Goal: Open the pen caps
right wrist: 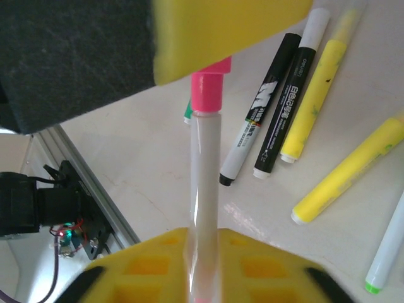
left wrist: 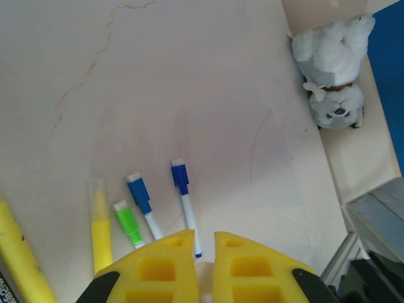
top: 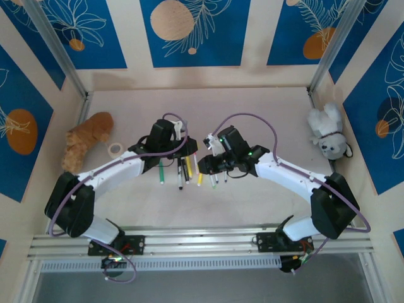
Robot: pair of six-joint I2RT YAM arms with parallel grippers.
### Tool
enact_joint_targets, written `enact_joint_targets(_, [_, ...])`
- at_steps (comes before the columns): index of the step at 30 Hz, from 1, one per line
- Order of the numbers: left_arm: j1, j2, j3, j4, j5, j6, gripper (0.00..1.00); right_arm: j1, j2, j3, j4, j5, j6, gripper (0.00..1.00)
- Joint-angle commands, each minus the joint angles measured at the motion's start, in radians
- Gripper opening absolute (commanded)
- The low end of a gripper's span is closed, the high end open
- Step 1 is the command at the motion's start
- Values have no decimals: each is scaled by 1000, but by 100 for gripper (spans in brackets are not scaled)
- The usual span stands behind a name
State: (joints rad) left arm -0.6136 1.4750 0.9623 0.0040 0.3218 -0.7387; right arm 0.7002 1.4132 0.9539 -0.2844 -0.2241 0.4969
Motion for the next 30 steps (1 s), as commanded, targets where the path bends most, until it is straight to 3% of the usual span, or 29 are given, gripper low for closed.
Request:
enact_joint_targets(1, [-7, 18, 16, -1, 8, -4, 0, 5, 12, 25, 6, -10, -4, 28])
enact_joint_targets(12, [-7, 24, 5, 2, 10, -4, 0, -18, 29, 24, -13, 41, -13, 29])
enact_joint_targets(16, [6, 6, -10, -31, -36, 20, 0, -47, 3, -12, -21, 58, -2, 27])
enact_joint_targets(27, [40, -2, -8, -63, -45, 38, 0, 65, 176, 47, -311, 374, -43, 31])
enact_joint_targets(30, [49, -5, -14, -62, -37, 39, 0, 94, 209, 50, -325, 399, -29, 28])
